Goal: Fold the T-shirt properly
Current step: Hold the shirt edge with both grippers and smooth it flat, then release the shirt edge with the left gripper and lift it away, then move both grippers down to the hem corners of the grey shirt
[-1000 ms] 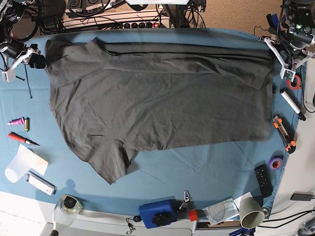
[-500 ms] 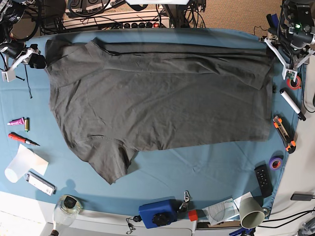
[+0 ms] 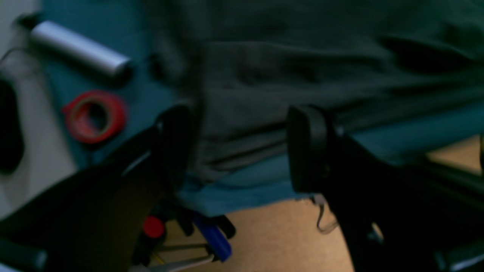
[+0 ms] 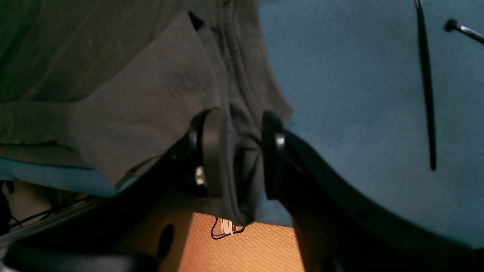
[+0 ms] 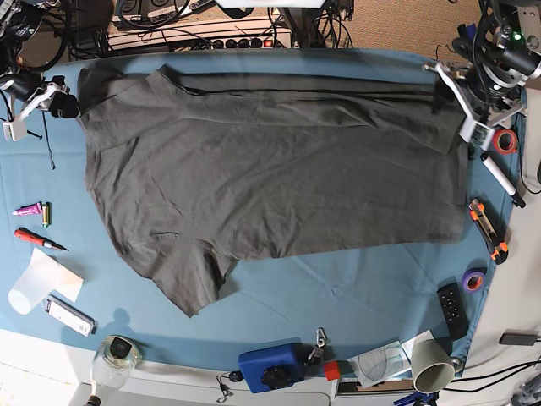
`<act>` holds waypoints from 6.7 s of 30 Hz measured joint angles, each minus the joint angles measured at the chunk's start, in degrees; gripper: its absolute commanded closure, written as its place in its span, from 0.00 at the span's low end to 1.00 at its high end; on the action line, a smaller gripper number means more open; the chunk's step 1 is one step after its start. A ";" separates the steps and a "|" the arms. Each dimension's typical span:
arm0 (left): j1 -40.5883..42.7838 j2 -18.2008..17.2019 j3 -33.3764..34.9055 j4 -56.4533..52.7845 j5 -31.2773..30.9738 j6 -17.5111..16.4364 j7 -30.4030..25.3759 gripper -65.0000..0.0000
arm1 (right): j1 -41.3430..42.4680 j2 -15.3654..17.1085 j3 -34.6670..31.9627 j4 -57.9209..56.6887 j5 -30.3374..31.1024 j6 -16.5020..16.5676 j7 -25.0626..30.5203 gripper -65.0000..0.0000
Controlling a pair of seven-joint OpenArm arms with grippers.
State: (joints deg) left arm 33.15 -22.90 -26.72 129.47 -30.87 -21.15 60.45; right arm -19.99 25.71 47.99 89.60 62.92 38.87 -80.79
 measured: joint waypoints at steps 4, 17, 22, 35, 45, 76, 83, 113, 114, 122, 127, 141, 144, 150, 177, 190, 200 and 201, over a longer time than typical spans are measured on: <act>-0.02 0.00 0.00 0.00 -2.86 -1.01 0.39 0.45 | 0.00 0.00 0.00 0.00 0.00 0.00 0.00 0.75; -1.81 0.00 0.00 -2.99 -1.11 -5.70 -2.32 0.46 | 0.02 0.00 0.00 0.00 0.00 0.00 0.00 0.75; -6.21 -0.09 1.07 -7.85 -3.85 -5.49 -2.43 0.46 | 1.14 0.00 0.00 0.00 0.00 0.02 0.02 0.75; -7.43 -0.13 12.50 -9.55 2.34 -2.43 -4.26 0.46 | 6.27 0.00 0.02 0.00 -0.66 0.02 -0.15 0.75; -10.91 -0.13 17.29 -10.75 11.96 1.51 -5.40 0.47 | 6.49 0.00 0.00 0.00 -0.68 0.00 -0.20 0.75; -14.80 0.00 17.66 -17.73 11.39 5.31 -3.69 1.00 | 6.49 0.00 0.00 0.00 -2.38 0.02 -0.20 0.75; -14.93 0.00 17.66 -16.74 11.41 5.31 -4.20 1.00 | 6.49 0.00 0.00 0.00 -2.38 0.02 -0.20 0.75; -19.43 0.00 17.66 -19.74 15.02 5.31 -9.51 0.52 | 6.49 0.00 0.00 0.00 -2.40 0.20 -0.15 0.75; -19.43 0.00 17.66 -19.74 15.02 5.31 -9.51 0.52 | 6.49 0.00 0.00 0.00 -2.40 0.28 -0.13 0.75; -19.52 0.00 17.66 -16.59 15.61 5.31 -9.49 0.52 | 6.51 0.00 0.02 0.00 -2.40 0.44 0.87 0.75; -19.54 -0.04 17.62 -14.67 22.34 12.66 -9.75 0.52 | 8.07 0.00 0.02 0.00 -2.49 0.48 0.85 0.75; -31.78 0.02 17.59 -26.32 24.22 17.68 -14.60 0.52 | 14.91 -0.02 0.00 -0.07 -9.09 0.59 4.55 0.75; -36.65 0.04 17.55 -33.05 22.23 17.68 -10.54 0.52 | 14.91 0.00 0.02 -0.09 -9.18 0.59 4.74 0.75; -44.74 0.07 17.64 -40.94 16.81 13.42 -5.97 0.52 | 14.91 0.00 0.00 -0.09 -13.29 -1.18 7.39 0.75; -55.23 0.17 17.59 -54.53 7.43 10.62 0.50 0.52 | 32.81 -0.02 -9.57 -19.17 -16.15 -0.59 9.68 0.75; -59.87 0.17 17.55 -54.16 1.16 7.76 10.32 0.53 | 53.64 0.28 -25.79 -42.40 -26.40 -0.92 21.59 0.75; -59.89 0.00 17.55 -54.16 0.17 6.27 13.35 0.53 | 57.90 0.28 -32.37 -54.01 -38.95 -6.78 27.93 0.75; -59.89 -0.13 17.55 -54.16 0.17 6.27 13.66 0.53 | 57.92 0.28 -32.37 -55.43 -38.84 -6.82 27.98 0.75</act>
State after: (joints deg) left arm -26.74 -23.03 -9.17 75.31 -30.70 -14.87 74.11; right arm 37.93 26.00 15.62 34.17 24.08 32.05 -52.82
